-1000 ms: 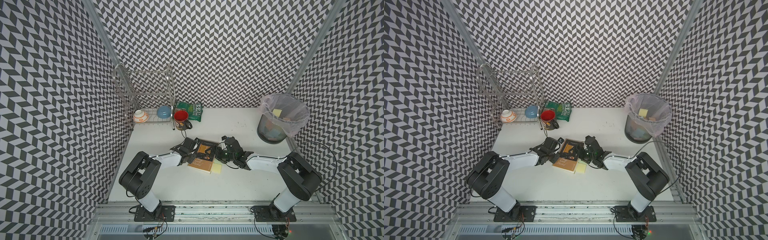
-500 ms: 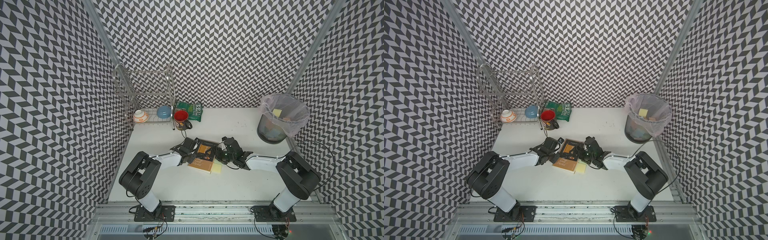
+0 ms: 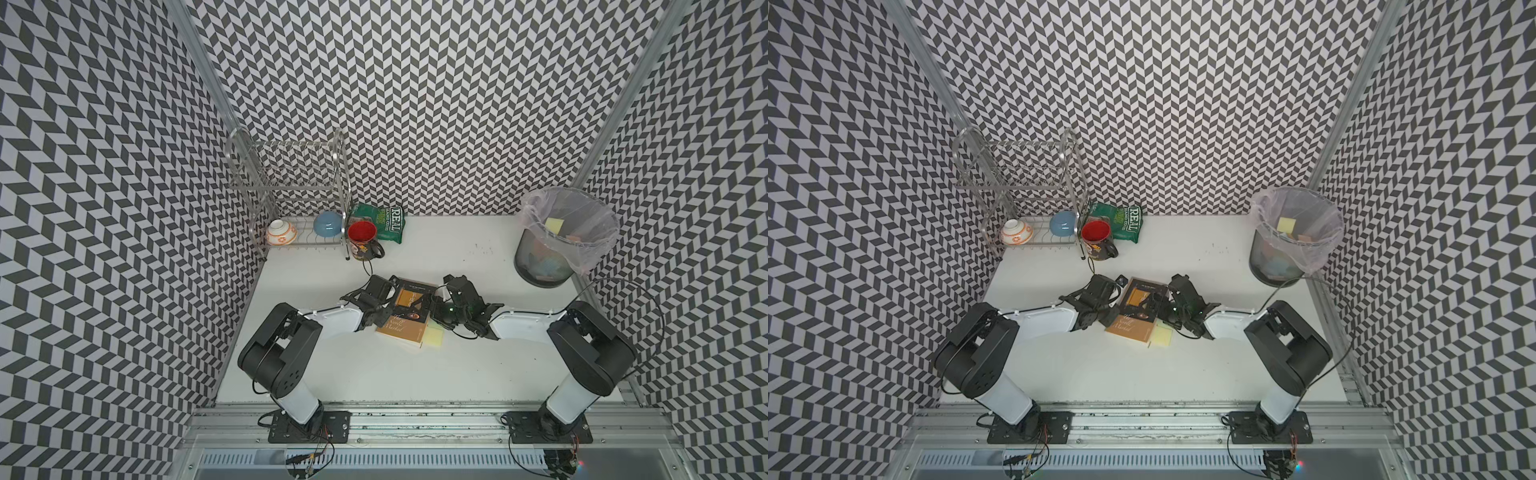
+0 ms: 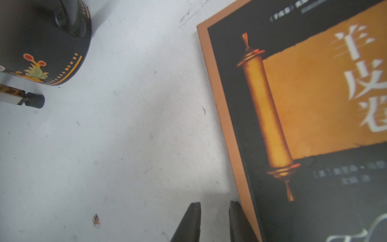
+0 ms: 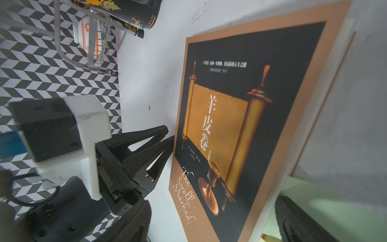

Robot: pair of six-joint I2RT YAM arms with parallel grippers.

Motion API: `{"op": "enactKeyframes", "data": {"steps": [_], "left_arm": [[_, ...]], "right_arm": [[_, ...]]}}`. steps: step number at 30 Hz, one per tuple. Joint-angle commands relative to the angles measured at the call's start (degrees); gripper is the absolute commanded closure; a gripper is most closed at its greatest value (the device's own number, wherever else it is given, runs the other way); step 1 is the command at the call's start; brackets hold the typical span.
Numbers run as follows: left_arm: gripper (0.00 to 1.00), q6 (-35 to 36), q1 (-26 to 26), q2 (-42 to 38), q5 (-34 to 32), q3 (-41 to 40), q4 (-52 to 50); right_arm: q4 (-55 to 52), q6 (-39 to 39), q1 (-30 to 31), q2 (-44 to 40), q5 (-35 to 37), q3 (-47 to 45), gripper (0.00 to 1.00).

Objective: Peel off the used sticky note
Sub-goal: Open the book at the center of the board.

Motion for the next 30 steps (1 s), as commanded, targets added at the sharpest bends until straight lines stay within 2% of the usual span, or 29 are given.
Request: {"op": "enactKeyframes", "data": {"steps": [1,23,30], "left_arm": [[0.72,-0.1,-0.7,2.4,2.4,-1.0,-4.3],[0.72,-0.1,-0.7,2.4,2.4,-0.9,-4.3],[0.72,-0.1,-0.7,2.4,2.3,-1.0,-4.3]], "right_arm": [[4.0,-0.1,0.1,0.9,-0.4,0.3,0.05],[13.9,3.3,0.1,0.2,-5.7,-2.0,0.05],[23.2,4.8,0.1,-0.6,-8.1,-5.1,0.06]]}}
